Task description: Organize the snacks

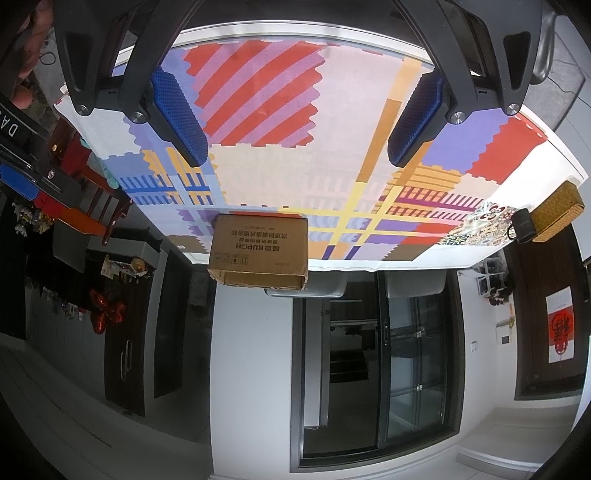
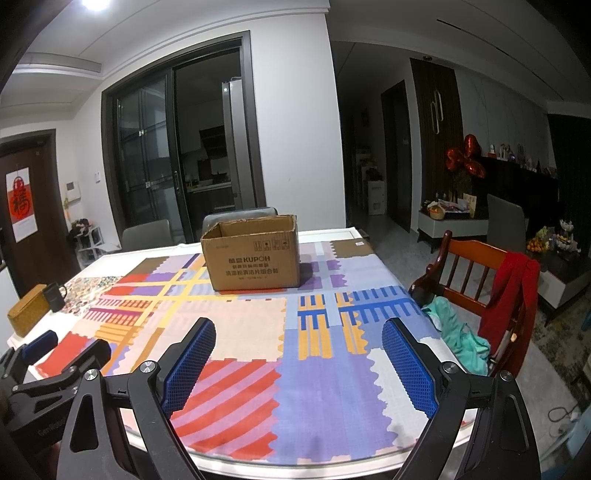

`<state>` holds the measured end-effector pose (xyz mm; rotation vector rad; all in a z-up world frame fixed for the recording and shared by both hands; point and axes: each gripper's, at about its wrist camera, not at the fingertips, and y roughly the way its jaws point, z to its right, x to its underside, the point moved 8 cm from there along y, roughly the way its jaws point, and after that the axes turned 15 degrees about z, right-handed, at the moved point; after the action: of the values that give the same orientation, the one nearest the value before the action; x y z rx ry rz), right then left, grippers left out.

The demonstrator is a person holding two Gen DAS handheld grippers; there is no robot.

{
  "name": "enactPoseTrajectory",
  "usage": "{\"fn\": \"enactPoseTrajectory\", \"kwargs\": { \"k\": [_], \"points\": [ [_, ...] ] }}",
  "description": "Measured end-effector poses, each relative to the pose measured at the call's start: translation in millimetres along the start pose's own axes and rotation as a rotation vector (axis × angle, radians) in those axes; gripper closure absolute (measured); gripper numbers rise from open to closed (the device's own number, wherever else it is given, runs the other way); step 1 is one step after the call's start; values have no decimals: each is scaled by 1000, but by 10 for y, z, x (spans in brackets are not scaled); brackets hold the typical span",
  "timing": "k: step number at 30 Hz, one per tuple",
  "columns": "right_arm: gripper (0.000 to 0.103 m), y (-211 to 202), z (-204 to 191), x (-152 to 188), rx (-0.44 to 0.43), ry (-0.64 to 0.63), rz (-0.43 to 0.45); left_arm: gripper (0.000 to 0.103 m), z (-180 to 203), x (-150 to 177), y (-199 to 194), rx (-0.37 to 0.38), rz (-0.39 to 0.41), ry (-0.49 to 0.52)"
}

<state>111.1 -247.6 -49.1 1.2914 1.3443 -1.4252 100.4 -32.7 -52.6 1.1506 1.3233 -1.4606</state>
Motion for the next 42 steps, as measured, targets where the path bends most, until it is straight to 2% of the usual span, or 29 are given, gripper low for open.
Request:
{"fn": "enactPoseTrajectory", "kwargs": {
  "k": [42],
  "points": [
    [10, -5, -13, -12, 0, 0, 4, 0, -16, 18, -7, 0, 2, 0]
  ]
}}
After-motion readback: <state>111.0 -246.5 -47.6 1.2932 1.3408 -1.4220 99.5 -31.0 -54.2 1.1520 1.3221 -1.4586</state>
